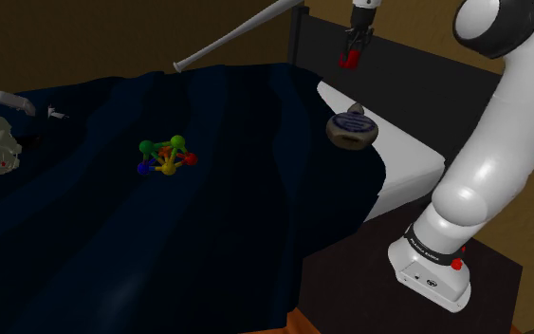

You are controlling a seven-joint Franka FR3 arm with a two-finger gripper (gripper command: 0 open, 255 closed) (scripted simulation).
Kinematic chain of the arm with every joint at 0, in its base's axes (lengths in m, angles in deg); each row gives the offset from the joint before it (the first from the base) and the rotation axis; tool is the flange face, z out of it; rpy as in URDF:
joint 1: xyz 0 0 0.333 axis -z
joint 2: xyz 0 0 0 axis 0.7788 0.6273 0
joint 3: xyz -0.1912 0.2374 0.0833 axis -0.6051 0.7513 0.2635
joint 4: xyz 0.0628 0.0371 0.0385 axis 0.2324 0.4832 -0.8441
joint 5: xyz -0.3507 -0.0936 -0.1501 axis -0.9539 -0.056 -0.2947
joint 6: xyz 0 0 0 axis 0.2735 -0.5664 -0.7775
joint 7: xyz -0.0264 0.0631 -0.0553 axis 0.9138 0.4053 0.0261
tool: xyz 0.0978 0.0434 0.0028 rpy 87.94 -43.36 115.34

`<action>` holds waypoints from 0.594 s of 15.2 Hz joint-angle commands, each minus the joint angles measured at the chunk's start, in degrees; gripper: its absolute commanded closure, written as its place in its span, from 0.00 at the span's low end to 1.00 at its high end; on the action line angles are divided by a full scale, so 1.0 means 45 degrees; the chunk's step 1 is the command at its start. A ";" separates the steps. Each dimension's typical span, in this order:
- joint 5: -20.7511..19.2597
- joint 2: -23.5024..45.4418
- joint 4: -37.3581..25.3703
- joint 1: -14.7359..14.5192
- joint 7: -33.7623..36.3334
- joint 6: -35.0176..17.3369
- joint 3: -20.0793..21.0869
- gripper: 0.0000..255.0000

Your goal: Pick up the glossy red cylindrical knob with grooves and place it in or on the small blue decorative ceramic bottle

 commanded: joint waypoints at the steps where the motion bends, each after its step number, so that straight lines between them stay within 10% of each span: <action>1: -0.0439 -0.1279 0.1525 -0.0239 0.0281 -0.0321 0.0061 1.00; 9: -0.1706 -0.5698 0.6163 -0.0504 0.1563 -0.0710 0.0771 1.00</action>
